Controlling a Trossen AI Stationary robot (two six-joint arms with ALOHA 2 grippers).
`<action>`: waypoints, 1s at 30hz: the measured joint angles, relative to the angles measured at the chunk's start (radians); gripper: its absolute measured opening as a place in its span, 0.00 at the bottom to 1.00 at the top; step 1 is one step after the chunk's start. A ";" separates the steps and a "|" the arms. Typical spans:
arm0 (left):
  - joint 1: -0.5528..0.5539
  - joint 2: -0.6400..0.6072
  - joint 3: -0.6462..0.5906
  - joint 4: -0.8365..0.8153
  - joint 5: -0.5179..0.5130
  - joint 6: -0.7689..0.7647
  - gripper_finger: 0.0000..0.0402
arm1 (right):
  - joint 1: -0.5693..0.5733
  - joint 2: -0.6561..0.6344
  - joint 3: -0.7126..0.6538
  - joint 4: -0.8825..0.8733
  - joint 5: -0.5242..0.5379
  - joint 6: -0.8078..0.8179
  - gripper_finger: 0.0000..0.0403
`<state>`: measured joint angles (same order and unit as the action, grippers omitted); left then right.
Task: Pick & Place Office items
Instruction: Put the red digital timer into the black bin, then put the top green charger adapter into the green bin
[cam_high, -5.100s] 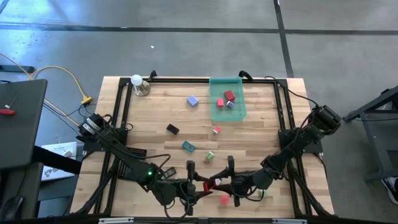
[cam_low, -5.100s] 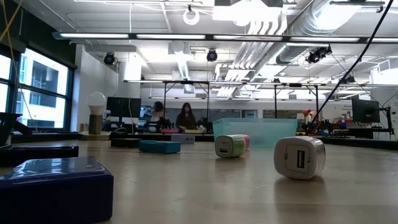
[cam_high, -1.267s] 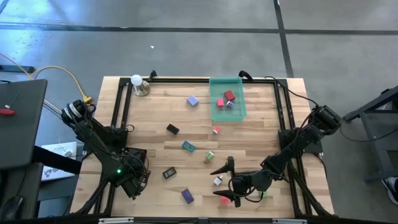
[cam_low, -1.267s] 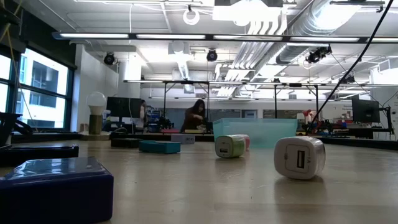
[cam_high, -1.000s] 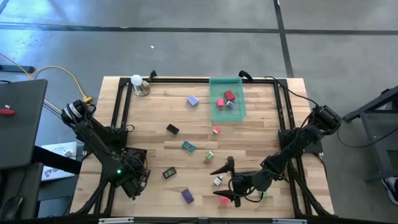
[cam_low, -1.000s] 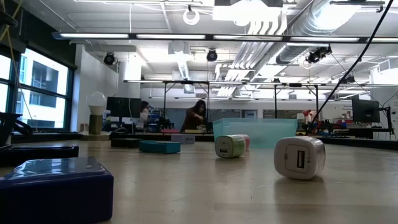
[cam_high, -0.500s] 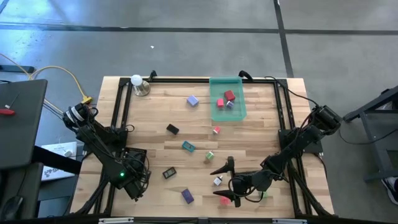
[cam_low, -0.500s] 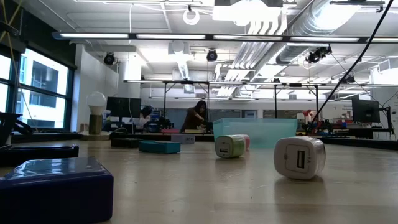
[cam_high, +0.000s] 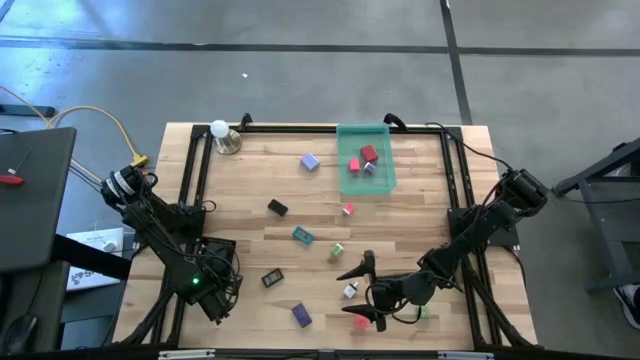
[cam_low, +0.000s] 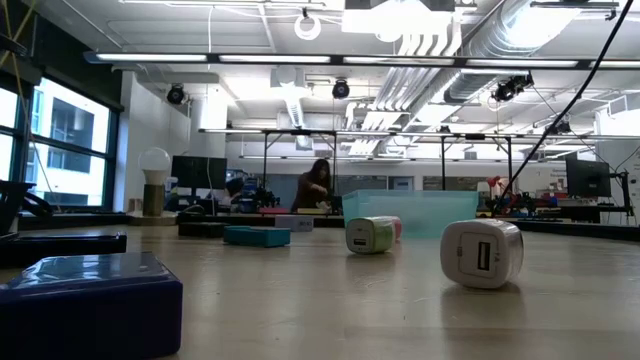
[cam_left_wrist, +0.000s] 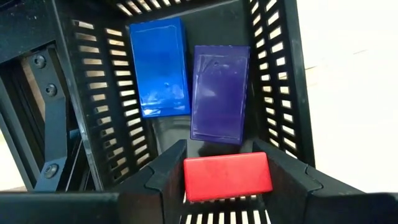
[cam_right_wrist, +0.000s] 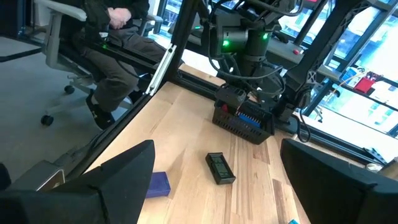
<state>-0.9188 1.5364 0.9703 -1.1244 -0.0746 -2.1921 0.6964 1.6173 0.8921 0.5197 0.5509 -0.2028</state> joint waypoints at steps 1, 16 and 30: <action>0.000 0.000 0.000 0.000 0.000 0.000 0.40 | 0.000 0.000 0.000 -0.003 -0.003 0.000 0.84; 0.000 0.000 0.000 -0.011 -0.008 0.024 0.59 | 0.001 0.000 0.000 -0.009 -0.006 0.000 0.84; 0.000 -0.123 0.002 -0.088 -0.068 -0.005 0.59 | 0.001 0.000 0.000 -0.008 -0.004 0.000 0.84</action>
<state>-0.9188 1.4134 0.9722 -1.2122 -0.1429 -2.1975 0.6971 1.6173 0.8921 0.5114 0.5472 -0.2024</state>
